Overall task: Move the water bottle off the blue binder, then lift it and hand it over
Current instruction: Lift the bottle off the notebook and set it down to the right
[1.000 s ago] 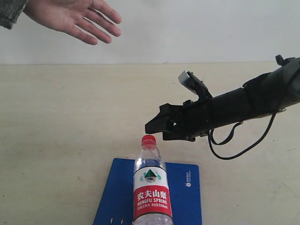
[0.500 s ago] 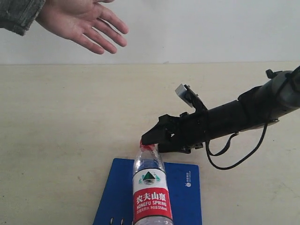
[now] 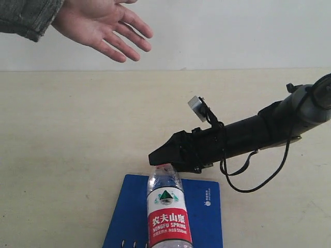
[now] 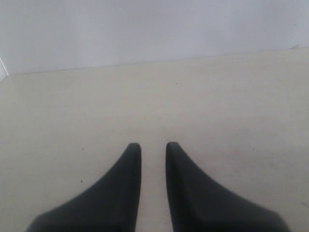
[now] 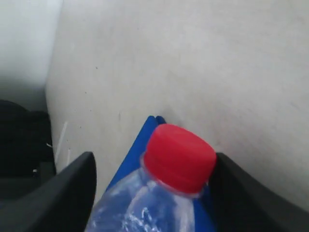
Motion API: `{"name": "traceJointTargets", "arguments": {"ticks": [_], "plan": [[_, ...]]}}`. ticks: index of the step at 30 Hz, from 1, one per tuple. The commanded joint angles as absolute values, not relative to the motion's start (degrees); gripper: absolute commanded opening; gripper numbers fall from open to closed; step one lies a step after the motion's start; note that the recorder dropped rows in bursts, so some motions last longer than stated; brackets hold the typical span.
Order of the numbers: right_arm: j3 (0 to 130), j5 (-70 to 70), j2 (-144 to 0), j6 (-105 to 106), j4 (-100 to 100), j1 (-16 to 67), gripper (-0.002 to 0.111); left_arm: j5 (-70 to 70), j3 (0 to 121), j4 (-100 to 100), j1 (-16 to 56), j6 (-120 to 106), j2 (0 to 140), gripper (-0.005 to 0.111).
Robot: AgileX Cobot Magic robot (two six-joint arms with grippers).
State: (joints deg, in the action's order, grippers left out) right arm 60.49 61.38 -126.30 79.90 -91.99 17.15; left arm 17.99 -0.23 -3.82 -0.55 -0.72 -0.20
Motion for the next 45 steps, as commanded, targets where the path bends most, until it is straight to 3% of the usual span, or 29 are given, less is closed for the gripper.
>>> {"name": "traceJointTargets", "arguments": {"ticks": [1,3,7,11,16,29,45], "plan": [[62.7,62.2,-127.9,80.5,-91.5,19.1,0.06,17.6,0.0,-3.9,-0.2,-0.9,0.0,0.018],[63.5,62.5,-127.9,80.5,-91.1,19.7,0.054,17.6,0.0,-3.9,-0.2,-0.9,0.0,0.018],[65.1,62.5,-127.9,81.4,-89.6,19.9,0.023,17.6,0.0,-3.9,-0.2,-0.9,0.0,0.018],[66.1,62.7,-127.5,81.7,-87.7,19.0,0.0,17.6,0.0,-3.9,-0.2,-0.9,0.0,0.018],[66.1,62.6,-123.4,81.7,-85.4,13.8,0.0,17.6,0.0,-3.9,-0.2,-0.9,0.0,0.018],[66.1,55.6,-105.1,85.1,-72.1,-8.9,0.0,17.6,0.0,-3.9,-0.2,-0.9,0.0,0.018],[66.0,45.6,-96.5,108.3,-83.0,-10.8,0.0,17.6,0.0,-3.9,-0.2,-0.9,0.0,0.018]]}}
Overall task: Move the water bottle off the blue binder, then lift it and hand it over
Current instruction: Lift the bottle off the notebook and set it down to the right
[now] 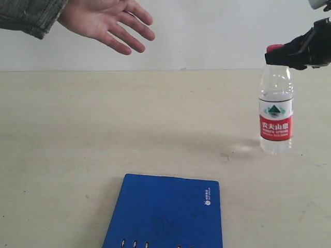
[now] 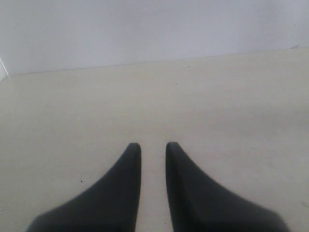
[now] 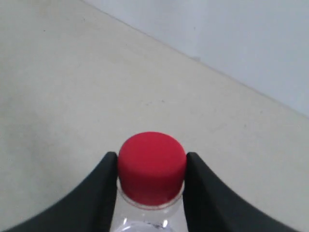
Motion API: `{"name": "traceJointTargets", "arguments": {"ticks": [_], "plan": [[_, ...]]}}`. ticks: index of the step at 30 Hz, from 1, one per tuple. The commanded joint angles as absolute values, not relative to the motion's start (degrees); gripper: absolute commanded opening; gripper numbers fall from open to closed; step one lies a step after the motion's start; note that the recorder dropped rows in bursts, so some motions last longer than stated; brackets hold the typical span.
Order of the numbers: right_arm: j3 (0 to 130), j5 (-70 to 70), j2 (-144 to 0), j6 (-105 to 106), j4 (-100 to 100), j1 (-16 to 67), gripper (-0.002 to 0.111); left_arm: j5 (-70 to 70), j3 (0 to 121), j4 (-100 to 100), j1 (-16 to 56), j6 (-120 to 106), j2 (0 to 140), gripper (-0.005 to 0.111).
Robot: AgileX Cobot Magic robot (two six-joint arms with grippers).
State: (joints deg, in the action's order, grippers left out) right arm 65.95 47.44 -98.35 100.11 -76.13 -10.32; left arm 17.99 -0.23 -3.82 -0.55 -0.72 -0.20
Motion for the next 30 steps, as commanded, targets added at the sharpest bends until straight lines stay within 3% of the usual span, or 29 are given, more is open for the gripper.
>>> {"name": "traceJointTargets", "arguments": {"ticks": [1,10,12,18,20,27,30], "plan": [[66.0,45.1,-96.4,109.7,-83.9,-10.8,0.0,17.6,0.0,-3.9,-0.2,-0.9,0.0,0.018],[65.2,42.6,-96.6,105.7,-78.4,-10.8,0.001,17.6,0.0,-3.9,-0.2,-0.9,0.0,0.018],[65.2,42.6,-96.6,105.6,-78.5,-10.8,0.009,17.6,0.0,-3.9,-0.2,-0.9,0.0,0.018],[65.2,42.6,-96.6,105.6,-79.7,-10.8,0.05,17.6,0.0,-3.9,-0.2,-0.9,0.0,0.018],[65.2,42.5,-96.6,105.6,-81.2,-10.8,0.06,17.6,0.0,-3.9,-0.2,-0.9,0.0,0.018],[67.2,44.9,-93.8,105.4,-83.5,-10.8,0.061,17.6,0.0,-3.9,-0.2,-0.9,0.0,0.018],[69.7,56.3,-88.5,100.8,-86.5,-10.8,0.061,17.6,0.0,-3.9,-0.2,-0.9,0.0,0.018]]}}
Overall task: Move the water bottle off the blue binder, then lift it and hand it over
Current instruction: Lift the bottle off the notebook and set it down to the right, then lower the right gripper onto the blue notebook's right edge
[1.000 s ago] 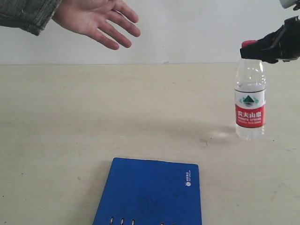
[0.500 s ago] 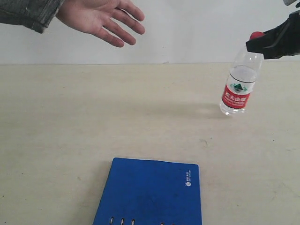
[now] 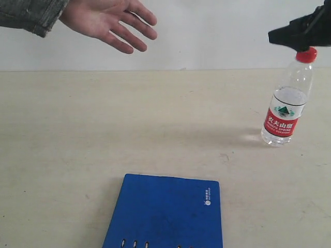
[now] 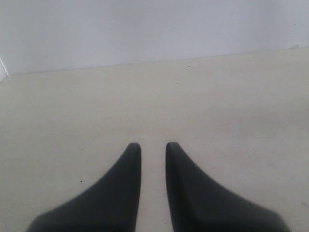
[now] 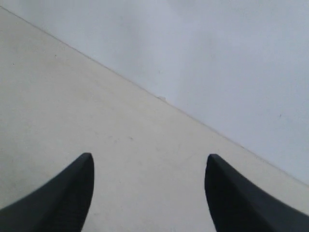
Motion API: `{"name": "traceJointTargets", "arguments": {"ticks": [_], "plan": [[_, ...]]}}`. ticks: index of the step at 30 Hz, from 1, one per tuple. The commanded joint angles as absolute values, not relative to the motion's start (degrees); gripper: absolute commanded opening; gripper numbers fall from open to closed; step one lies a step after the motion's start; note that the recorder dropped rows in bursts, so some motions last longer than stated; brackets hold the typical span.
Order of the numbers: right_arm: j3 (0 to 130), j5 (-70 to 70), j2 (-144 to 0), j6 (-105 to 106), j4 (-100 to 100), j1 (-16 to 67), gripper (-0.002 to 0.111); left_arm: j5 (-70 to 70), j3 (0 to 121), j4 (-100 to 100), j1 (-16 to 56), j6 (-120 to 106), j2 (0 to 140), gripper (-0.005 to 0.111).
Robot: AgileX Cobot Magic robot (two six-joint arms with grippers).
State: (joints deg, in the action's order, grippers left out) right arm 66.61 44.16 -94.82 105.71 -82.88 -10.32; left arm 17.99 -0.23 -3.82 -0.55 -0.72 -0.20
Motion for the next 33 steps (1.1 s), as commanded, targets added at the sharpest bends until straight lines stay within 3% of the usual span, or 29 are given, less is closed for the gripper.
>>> {"name": "traceJointTargets", "arguments": {"ticks": [1,4,7,11,17,22,25,33], "plan": [[70.4,63.0,-86.0,95.4,-86.0,-9.8,0.061,17.6,0.0,-3.9,-0.2,-0.9,0.0,0.018],[70.4,67.5,-84.1,86.6,-71.7,-2.5,0.061,17.6,0.0,-3.9,-0.2,-0.9,0.0,0.018],[65.2,60.8,-84.5,79.7,-51.0,9.8,0.061,17.6,0.0,-5.2,-0.2,-2.6,0.0,0.018],[55.4,53.2,-87.2,77.7,-49.6,18.4,0.061,17.6,0.0,-13.5,-0.2,-6.9,0.0,0.018],[48.1,36.7,-90.5,70.5,-49.5,20.1,0.061,13.1,0.0,-16.7,-0.2,-5.9,0.0,0.018],[48.0,34.9,-90.6,66.6,-49.8,20.0,0.061,2.6,0.0,23.3,-0.2,19.8,0.0,0.018],[48.0,37.0,-91.5,66.6,-49.8,20.0,0.061,6.8,0.0,35.4,-0.2,24.2,0.0,0.018],[48.2,36.9,-97.6,65.1,-49.8,20.0,0.061,18.5,0.0,42.5,-0.2,23.7,0.0,0.018]]}}
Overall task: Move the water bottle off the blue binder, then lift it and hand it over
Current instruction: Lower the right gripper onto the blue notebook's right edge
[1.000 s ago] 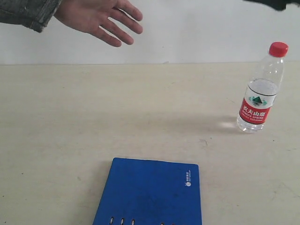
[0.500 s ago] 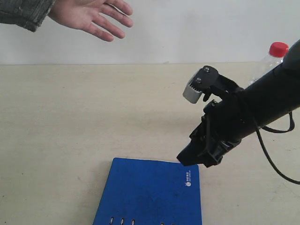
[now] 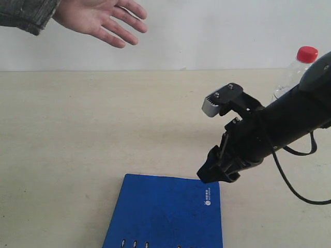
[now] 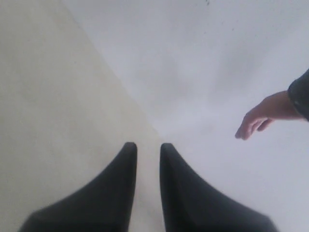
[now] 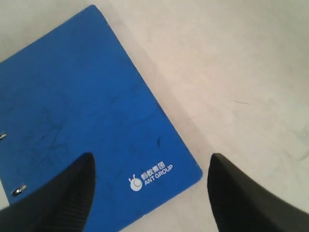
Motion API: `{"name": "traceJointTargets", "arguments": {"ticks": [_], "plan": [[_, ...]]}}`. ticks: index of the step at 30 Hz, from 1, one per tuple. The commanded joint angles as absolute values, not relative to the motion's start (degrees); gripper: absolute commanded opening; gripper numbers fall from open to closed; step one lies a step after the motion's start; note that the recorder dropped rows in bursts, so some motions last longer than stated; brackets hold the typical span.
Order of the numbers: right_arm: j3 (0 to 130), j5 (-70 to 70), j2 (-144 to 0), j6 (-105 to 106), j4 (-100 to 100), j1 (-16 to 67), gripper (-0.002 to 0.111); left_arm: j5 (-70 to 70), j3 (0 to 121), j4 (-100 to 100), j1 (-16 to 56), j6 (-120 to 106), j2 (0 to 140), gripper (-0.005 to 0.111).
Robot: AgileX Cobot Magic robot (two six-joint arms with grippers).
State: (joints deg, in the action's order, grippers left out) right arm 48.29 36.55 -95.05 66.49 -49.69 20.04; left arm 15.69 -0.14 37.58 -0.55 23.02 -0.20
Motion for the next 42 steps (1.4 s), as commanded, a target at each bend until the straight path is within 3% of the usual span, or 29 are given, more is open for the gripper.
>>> {"name": "traceJointTargets", "arguments": {"ticks": [1,10,20,26,30,35,39,42], "plan": [[48.2,37.0,-98.3,64.9,-49.8,20.0,0.061,16.9,0.0,43.7,-0.2,23.7,0.0,0.018],[55.1,38.0,-102.0,65.0,-49.8,20.0,0.061,25.3,0.0,57.4,-0.2,7.6,2.2,0.018],[61.9,45.1,-106.4,60.5,-50.5,20.0,0.061,19.2,0.0,62.5,-0.2,-8.6,23.3,0.018],[61.9,54.4,-106.5,58.6,-51.0,20.0,0.061,28.0,0.2,79.5,-0.2,-43.7,40.4,0.018],[61.9,60.6,-106.5,58.6,-50.8,20.0,0.061,41.4,0.2,99.9,-0.2,-71.8,51.7,0.018],[61.9,55.8,-106.5,53.0,-48.0,20.0,0.061,50.4,2.2,99.9,-0.2,-84.8,62.4,0.018],[61.9,52.0,-106.5,49.1,-48.2,20.3,0.061,48.9,4.7,99.9,-0.2,-91.4,70.0,0.027],[61.9,53.5,-106.5,49.0,-47.0,22.0,0.061,50.7,7.0,99.9,-0.2,-94.6,75.6,0.048]]}}
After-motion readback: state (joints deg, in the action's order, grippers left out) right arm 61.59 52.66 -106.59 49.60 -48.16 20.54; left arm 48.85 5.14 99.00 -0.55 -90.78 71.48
